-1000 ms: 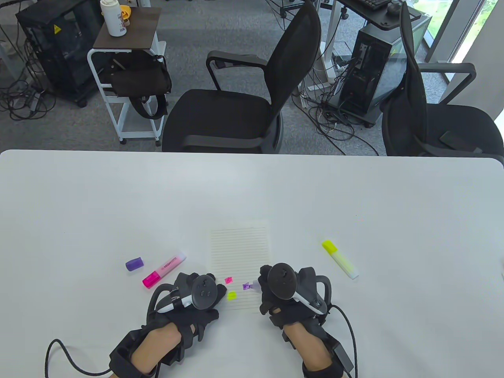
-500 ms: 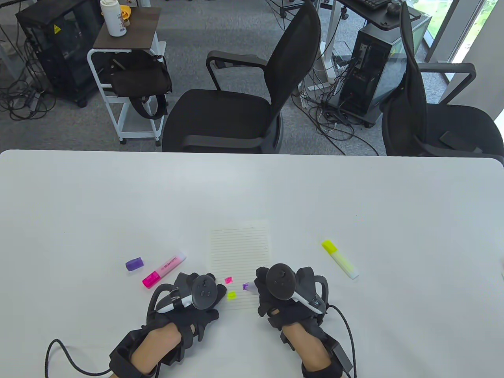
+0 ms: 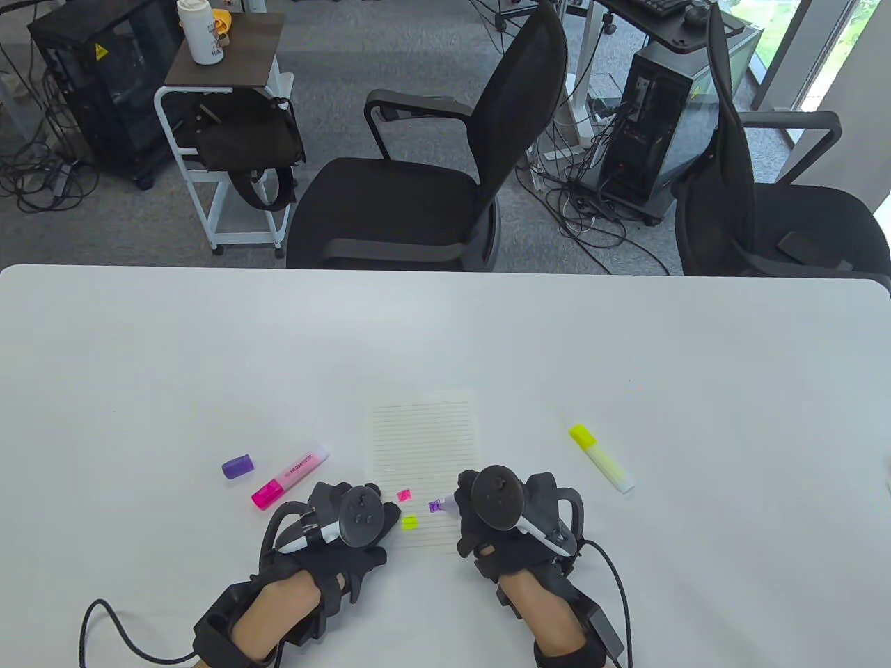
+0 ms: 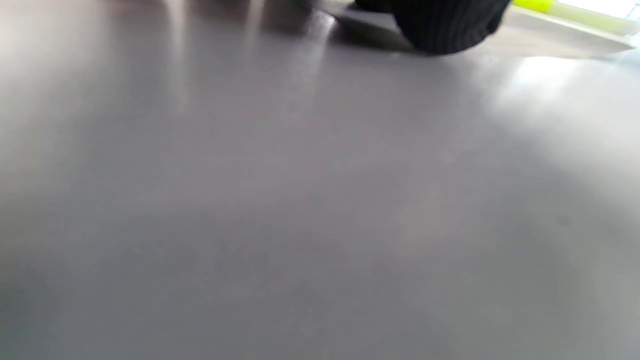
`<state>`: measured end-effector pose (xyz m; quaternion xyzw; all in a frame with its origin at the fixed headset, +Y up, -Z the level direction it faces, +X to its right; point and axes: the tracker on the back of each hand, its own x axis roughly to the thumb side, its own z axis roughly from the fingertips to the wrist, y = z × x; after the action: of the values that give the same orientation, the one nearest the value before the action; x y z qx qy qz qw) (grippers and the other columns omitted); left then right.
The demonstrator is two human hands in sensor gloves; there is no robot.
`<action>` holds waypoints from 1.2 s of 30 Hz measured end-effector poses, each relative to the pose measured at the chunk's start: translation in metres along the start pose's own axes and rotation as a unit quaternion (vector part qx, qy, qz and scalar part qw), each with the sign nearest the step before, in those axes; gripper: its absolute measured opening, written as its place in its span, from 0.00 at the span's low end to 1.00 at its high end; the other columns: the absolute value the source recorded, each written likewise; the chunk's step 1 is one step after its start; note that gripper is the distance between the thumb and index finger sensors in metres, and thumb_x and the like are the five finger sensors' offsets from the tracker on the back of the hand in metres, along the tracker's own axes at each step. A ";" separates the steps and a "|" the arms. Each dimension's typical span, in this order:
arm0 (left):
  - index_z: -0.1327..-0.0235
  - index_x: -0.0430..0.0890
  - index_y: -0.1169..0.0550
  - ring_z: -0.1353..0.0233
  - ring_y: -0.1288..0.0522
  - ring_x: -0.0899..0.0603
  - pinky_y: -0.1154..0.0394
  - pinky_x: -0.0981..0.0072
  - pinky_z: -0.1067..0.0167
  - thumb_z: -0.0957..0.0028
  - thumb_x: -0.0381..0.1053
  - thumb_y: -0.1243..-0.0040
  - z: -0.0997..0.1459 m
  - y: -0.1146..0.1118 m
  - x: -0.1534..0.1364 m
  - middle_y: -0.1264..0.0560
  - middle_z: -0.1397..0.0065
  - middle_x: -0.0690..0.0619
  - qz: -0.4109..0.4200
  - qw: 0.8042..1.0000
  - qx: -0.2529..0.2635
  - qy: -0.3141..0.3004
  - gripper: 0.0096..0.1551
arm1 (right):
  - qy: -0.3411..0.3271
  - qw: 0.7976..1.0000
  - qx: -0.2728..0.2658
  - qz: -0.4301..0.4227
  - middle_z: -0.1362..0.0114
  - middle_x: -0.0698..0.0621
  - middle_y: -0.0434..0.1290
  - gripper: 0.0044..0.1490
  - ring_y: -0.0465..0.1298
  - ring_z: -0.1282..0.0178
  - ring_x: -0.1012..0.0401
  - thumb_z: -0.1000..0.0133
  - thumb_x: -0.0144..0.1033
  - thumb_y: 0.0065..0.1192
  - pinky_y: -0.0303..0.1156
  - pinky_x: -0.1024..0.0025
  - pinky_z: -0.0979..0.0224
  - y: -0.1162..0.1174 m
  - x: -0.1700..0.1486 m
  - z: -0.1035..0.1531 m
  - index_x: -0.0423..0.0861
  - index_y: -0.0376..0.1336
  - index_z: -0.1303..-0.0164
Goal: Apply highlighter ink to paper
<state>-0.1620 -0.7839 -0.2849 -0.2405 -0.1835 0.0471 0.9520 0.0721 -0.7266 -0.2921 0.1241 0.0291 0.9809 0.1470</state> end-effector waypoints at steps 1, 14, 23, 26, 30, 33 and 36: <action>0.25 0.64 0.45 0.17 0.56 0.34 0.57 0.29 0.28 0.50 0.62 0.46 0.000 0.000 0.000 0.56 0.17 0.55 0.000 1.000 0.000 0.000 0.39 | -0.003 1.000 0.009 -0.013 0.46 0.45 0.81 0.22 0.80 0.61 0.51 0.34 0.43 0.65 0.73 0.45 0.32 0.002 0.000 0.000 0.48 0.69 0.32; 0.25 0.64 0.44 0.17 0.56 0.34 0.56 0.29 0.28 0.50 0.62 0.46 0.000 0.000 0.000 0.56 0.17 0.55 0.000 1.000 0.000 -0.001 0.39 | 0.011 1.000 0.013 -0.015 0.47 0.44 0.81 0.22 0.80 0.61 0.51 0.34 0.42 0.64 0.73 0.45 0.33 0.002 0.000 0.000 0.47 0.69 0.32; 0.25 0.64 0.45 0.17 0.56 0.34 0.56 0.29 0.28 0.50 0.62 0.46 0.000 0.000 0.000 0.56 0.17 0.55 0.000 1.000 0.000 -0.001 0.39 | 0.004 0.999 0.017 -0.032 0.47 0.44 0.81 0.22 0.80 0.61 0.51 0.34 0.42 0.64 0.73 0.45 0.33 0.004 -0.001 0.000 0.47 0.69 0.32; 0.25 0.64 0.45 0.17 0.55 0.34 0.56 0.29 0.28 0.50 0.62 0.46 0.000 0.000 0.000 0.56 0.17 0.56 0.001 1.000 0.000 -0.001 0.39 | 0.023 1.000 0.018 -0.012 0.47 0.44 0.81 0.22 0.80 0.62 0.51 0.34 0.42 0.64 0.73 0.45 0.33 0.001 -0.002 0.000 0.47 0.69 0.33; 0.25 0.64 0.45 0.17 0.55 0.34 0.56 0.29 0.28 0.50 0.62 0.46 0.000 0.000 0.000 0.56 0.17 0.55 0.000 1.000 0.000 -0.001 0.39 | 0.031 0.999 0.011 -0.011 0.48 0.44 0.81 0.22 0.80 0.62 0.51 0.34 0.42 0.64 0.73 0.45 0.33 -0.001 -0.005 0.001 0.46 0.69 0.33; 0.25 0.64 0.45 0.17 0.55 0.34 0.56 0.29 0.28 0.50 0.62 0.46 0.000 0.000 0.000 0.56 0.17 0.55 0.000 1.000 0.000 -0.001 0.39 | 0.022 1.000 -0.008 -0.018 0.47 0.45 0.81 0.22 0.80 0.61 0.51 0.34 0.43 0.64 0.73 0.45 0.33 0.000 -0.005 0.001 0.47 0.69 0.32; 0.25 0.64 0.45 0.17 0.55 0.34 0.56 0.29 0.28 0.50 0.62 0.46 0.000 0.000 0.000 0.56 0.17 0.55 0.000 1.000 0.000 -0.001 0.39 | 0.027 1.000 -0.007 -0.011 0.46 0.45 0.81 0.22 0.80 0.61 0.51 0.34 0.43 0.63 0.73 0.45 0.33 0.002 -0.007 0.000 0.47 0.68 0.32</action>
<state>-0.1621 -0.7843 -0.2852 -0.2408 -0.1842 0.0477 0.9517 0.0780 -0.7303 -0.2939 0.0960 0.0279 0.9824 0.1578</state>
